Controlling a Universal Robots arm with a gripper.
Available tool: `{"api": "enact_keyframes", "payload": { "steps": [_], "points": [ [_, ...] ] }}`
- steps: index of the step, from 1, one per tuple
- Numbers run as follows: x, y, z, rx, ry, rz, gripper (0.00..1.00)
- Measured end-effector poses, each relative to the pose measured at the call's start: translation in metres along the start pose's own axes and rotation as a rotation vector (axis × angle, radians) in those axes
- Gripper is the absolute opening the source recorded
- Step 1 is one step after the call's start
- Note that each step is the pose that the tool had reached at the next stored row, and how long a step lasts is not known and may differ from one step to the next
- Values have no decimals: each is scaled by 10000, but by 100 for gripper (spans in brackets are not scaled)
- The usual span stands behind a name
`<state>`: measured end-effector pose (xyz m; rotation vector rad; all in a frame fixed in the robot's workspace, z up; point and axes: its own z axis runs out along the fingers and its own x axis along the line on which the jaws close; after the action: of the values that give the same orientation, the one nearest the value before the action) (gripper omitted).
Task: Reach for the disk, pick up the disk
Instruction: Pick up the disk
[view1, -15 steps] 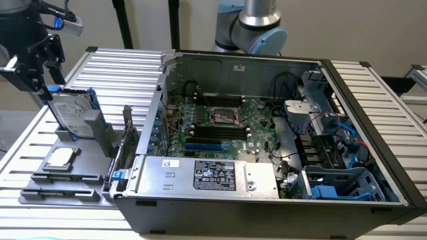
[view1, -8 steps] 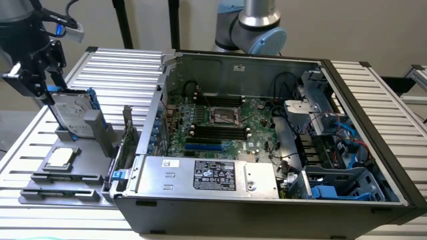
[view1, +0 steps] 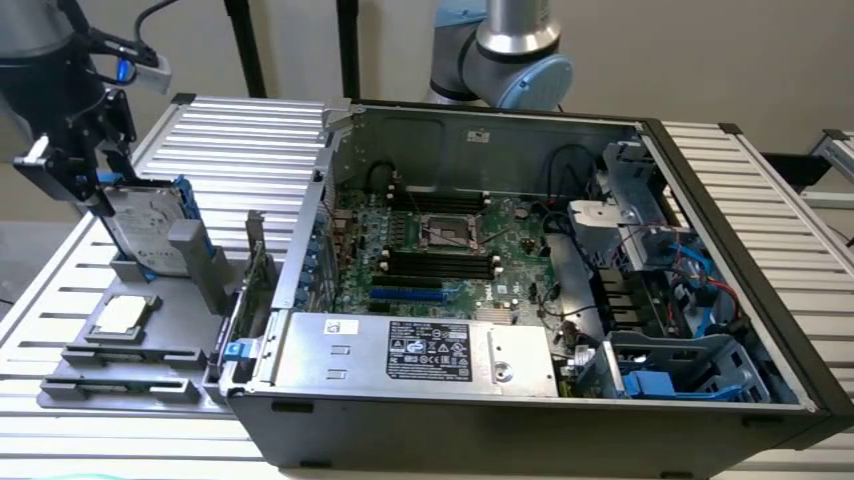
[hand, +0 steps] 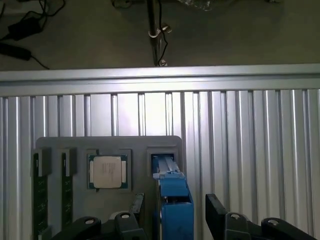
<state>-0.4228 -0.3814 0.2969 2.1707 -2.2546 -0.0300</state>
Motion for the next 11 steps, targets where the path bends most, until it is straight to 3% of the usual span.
{"api": "enact_keyframes", "payload": {
  "steps": [11],
  "points": [
    [-8, 10, 59, 24, 1, -56, 60]
  ]
}}
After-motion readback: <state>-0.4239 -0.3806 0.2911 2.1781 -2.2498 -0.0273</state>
